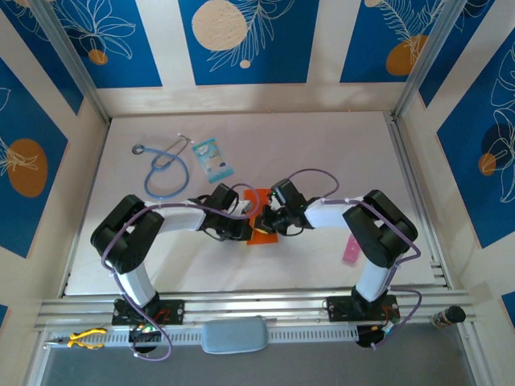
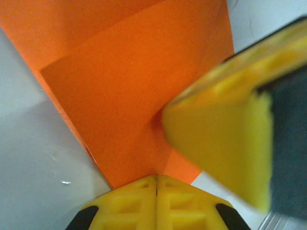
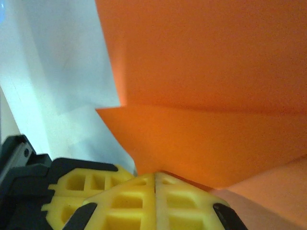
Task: Fold a paper plane with a square sheet of paper (pick it up from the middle)
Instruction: Fold the triangle a second time at the center of the table.
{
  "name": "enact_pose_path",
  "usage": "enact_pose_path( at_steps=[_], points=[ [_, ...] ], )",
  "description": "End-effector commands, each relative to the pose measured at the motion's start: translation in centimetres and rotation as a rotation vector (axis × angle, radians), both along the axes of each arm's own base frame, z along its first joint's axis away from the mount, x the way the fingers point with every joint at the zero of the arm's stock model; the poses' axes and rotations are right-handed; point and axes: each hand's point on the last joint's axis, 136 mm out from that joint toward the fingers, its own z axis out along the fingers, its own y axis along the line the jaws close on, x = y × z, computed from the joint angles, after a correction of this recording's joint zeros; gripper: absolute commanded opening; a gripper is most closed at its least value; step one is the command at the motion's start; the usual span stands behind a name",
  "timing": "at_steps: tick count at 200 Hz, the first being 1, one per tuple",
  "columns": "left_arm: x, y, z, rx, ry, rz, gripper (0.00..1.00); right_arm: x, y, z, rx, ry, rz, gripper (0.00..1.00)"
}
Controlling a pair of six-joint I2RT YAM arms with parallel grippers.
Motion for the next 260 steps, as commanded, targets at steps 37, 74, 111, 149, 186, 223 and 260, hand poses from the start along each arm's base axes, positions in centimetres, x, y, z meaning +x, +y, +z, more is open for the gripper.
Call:
enact_pose_path(
  at_steps=[37, 74, 111, 149, 186, 223, 260],
  points=[
    [-1.6, 2.8, -3.1, 0.137, 0.073, 0.025, 0.0, -0.6, -2.3, -3.3, -0.068, 0.06, -0.055, 0.01],
    [-1.9, 2.9, -3.5, 0.14, 0.084, 0.017, 0.0, 1.2, -3.0, -2.7, -0.027, 0.035, -0.087, 0.01],
    [-2.1, 2.9, -3.7, 0.139, 0.089, 0.018, 0.0, 3.2, -4.3, -2.4, -0.03, 0.021, -0.141, 0.01],
    [-2.1, 3.0, -3.7, 0.139, 0.088, 0.019, 0.0, 5.1, -6.7, -2.5, -0.046, 0.007, -0.23, 0.01],
    [-2.1, 2.9, -3.5, 0.134, 0.085, 0.02, 0.0, 6.2, -7.0, -0.6, 0.004, -0.045, -0.229, 0.02],
    [-1.9, 2.8, -3.3, 0.13, 0.082, 0.023, 0.0, 5.9, -6.2, 2.0, 0.029, -0.128, -0.203, 0.02],
    [-1.9, 2.8, -3.2, 0.129, 0.081, 0.024, 0.0, 4.7, -4.7, 1.5, 0.024, -0.117, -0.15, 0.01]
  ],
)
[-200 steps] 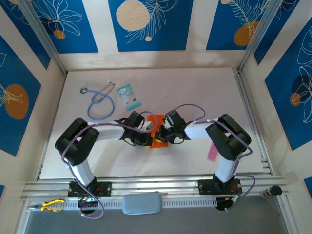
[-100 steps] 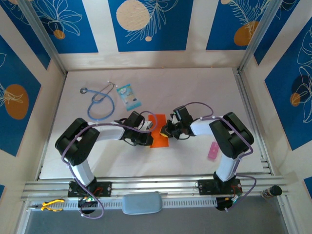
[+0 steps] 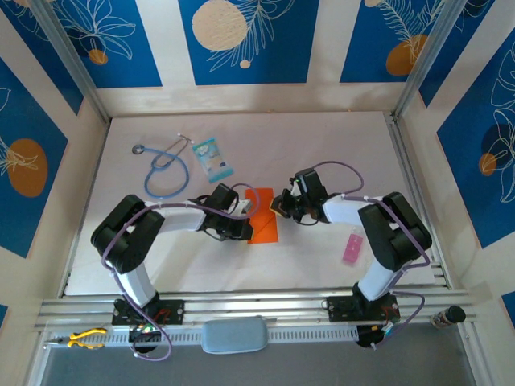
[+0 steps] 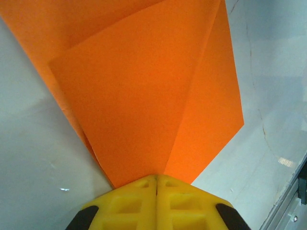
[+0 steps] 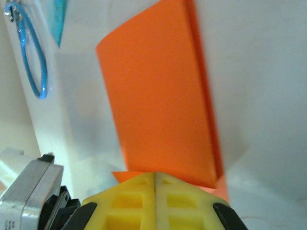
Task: Fold a paper plane with a square sheet of paper (pick it up from the middle)
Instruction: Fold the triangle a second time at the center of the table.
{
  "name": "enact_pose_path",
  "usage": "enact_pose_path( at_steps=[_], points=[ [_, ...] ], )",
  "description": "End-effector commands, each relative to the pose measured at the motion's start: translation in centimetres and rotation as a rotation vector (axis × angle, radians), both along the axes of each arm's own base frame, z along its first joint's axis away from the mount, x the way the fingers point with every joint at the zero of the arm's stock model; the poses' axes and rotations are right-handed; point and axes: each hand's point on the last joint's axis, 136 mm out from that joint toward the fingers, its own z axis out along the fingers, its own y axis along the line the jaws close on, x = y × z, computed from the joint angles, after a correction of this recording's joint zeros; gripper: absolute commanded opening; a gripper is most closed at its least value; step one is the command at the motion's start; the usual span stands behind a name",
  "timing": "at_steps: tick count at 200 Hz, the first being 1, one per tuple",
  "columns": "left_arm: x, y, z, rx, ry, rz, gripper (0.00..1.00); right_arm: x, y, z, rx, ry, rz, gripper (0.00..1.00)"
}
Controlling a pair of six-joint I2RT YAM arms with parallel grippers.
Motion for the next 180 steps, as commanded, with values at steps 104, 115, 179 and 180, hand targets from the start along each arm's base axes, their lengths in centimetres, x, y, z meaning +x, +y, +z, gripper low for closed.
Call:
enact_pose_path(
  at_steps=[104, 115, 179, 180],
  points=[
    [-0.1, 0.6, 1.5, 0.036, 0.028, 0.016, 0.0, -2.8, -1.6, -6.1, -0.114, 0.175, -0.022, 0.0],
    [0.7, -0.1, 2.9, 0.005, 0.003, 0.022, 0.01, -3.0, -1.6, -6.2, -0.116, 0.18, -0.016, 0.0],
    [3.6, -3.7, 3.4, -0.081, 0.024, 0.02, 0.01, -3.1, -1.4, -6.3, -0.116, 0.192, -0.006, 0.0],
    [3.6, -3.7, 3.4, -0.082, 0.025, 0.021, 0.01, -3.0, -1.4, -6.3, -0.116, 0.192, -0.006, 0.0]
  ],
)
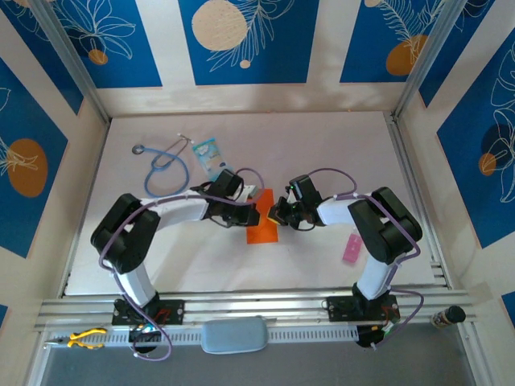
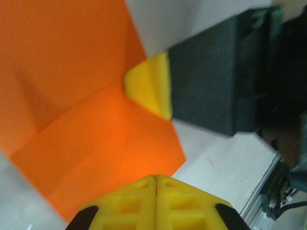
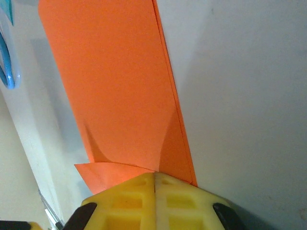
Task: Fold a paper plane with a square sheet of paper (pick it up from the middle)
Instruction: Fold the triangle a second time at the center of the table.
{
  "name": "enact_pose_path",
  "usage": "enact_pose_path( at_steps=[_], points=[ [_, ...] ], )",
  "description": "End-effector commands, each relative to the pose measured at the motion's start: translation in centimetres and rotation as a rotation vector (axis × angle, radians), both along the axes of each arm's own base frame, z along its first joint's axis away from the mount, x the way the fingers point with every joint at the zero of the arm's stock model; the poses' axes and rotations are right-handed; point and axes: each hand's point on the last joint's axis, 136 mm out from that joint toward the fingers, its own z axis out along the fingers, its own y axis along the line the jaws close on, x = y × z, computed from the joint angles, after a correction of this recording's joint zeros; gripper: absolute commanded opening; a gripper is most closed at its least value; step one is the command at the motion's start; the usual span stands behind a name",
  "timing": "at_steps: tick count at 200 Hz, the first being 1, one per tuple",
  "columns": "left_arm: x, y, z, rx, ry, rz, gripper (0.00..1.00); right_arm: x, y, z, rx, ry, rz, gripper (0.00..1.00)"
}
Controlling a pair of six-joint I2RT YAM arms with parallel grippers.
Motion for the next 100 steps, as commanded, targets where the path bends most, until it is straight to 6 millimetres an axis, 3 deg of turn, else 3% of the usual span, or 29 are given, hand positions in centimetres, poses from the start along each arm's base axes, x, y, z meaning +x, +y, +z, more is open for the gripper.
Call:
enact_pose_path(
  at_steps=[1, 47, 100],
  points=[
    [0.2, -0.8, -1.3, -0.017, 0.073, 0.001, 0.01, -1.7, -1.5, -3.0, -0.089, 0.103, -0.014, 0.0],
    [-0.3, -1.3, -2.8, -0.023, 0.113, -0.028, 0.03, -1.8, -1.6, -3.1, -0.095, 0.109, -0.012, 0.0],
    [-2.3, 1.2, -5.5, 0.085, 0.153, -0.032, 0.03, -1.9, -1.6, -3.2, -0.093, 0.111, -0.004, 0.0]
  ],
)
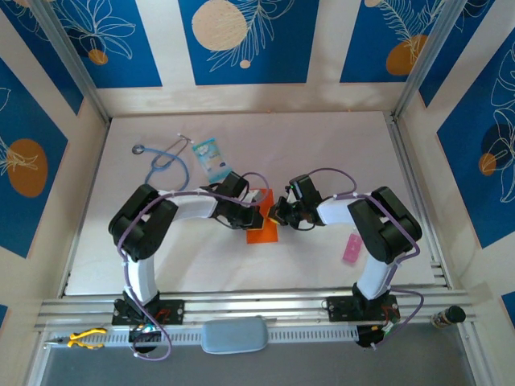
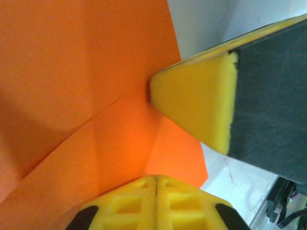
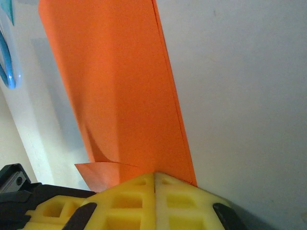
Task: Fold a paper plane with a square sheet of paper (pick it up from the middle)
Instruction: Fold the triangle a second time at the center of the table.
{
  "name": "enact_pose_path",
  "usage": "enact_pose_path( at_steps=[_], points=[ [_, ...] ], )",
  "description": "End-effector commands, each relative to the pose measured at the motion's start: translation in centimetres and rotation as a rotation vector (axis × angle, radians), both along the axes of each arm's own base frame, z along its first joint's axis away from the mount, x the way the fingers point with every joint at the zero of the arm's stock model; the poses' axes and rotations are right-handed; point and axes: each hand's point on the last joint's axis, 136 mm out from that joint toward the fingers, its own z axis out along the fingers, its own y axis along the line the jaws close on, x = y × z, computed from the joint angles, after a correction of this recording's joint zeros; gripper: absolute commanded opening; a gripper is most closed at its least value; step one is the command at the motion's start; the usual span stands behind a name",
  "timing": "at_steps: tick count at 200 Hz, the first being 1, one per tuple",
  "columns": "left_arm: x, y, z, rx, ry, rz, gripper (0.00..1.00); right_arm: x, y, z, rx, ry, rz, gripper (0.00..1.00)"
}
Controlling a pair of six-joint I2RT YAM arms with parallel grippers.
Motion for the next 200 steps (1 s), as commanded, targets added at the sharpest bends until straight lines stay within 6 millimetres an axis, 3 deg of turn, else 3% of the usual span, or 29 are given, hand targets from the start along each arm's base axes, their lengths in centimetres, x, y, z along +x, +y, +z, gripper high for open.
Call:
enact_pose_path(
  at_steps=[1, 48, 94, 146, 170, 200],
  points=[
    [-1.8, 1.7, -1.8, 0.063, 0.046, -0.024, 0.03, -1.9, -1.7, -3.2, -0.095, 0.109, -0.005, 0.0],
    [-3.7, 3.5, -2.7, 0.109, 0.063, -0.041, 0.03, -2.2, -1.9, -3.5, -0.103, 0.116, -0.005, 0.0],
    [-4.7, 4.5, -2.0, 0.124, 0.054, -0.06, 0.06, -2.2, -2.1, -3.5, -0.107, 0.117, -0.005, 0.0],
    [-7.2, 6.8, -2.1, 0.161, 0.07, -0.069, 0.05, -2.0, -1.9, -2.9, -0.1, 0.101, -0.001, 0.0],
    [-7.2, 6.6, -0.5, 0.126, 0.031, -0.07, 0.04, -1.9, -1.7, -2.5, -0.094, 0.092, 0.007, 0.0],
    [-4.7, 4.7, 3.5, 0.02, -0.082, -0.057, 0.05, -1.7, -1.2, -2.0, -0.08, 0.08, 0.026, 0.0]
  ],
)
